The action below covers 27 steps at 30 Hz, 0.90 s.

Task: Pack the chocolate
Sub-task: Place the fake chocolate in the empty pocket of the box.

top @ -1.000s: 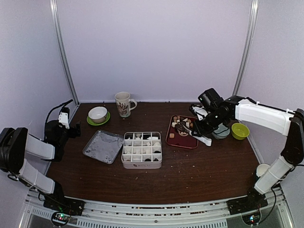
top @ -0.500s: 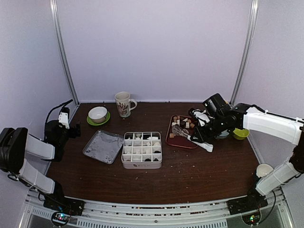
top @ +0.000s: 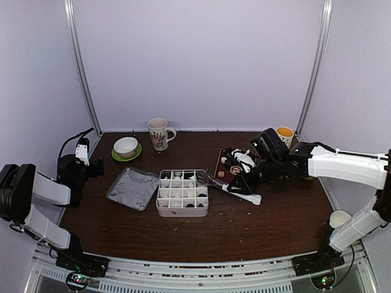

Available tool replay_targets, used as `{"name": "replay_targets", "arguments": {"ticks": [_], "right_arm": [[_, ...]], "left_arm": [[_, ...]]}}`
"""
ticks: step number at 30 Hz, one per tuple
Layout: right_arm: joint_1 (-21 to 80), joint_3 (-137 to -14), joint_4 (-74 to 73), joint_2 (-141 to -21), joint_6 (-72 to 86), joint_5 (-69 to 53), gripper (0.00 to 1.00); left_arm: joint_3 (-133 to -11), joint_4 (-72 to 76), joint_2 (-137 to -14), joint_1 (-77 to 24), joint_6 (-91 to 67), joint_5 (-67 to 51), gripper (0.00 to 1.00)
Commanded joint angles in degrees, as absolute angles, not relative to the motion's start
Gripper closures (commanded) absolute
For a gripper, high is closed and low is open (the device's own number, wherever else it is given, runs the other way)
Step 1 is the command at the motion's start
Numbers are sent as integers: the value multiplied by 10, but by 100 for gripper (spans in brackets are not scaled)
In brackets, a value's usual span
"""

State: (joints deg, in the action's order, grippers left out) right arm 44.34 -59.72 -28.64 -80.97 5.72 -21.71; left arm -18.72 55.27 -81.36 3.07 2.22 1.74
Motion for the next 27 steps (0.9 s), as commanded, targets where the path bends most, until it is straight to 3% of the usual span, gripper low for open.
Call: {"name": "replay_targets", "arguments": {"ticks": [1, 9, 18, 27], "right_arm": [[468, -596, -231, -811, 58, -249, 76], [480, -635, -297, -813, 61, -269, 76], [481, -770, -473, -849, 54, -352, 77], [483, -829, -510, -890, 146, -365, 77]], "left_arm": [[-195, 568, -817, 35, 18, 21, 2], [-195, 568, -816, 35, 18, 21, 2], [-195, 569, -817, 35, 18, 22, 2], [-195, 569, -816, 34, 18, 21, 2]]}}
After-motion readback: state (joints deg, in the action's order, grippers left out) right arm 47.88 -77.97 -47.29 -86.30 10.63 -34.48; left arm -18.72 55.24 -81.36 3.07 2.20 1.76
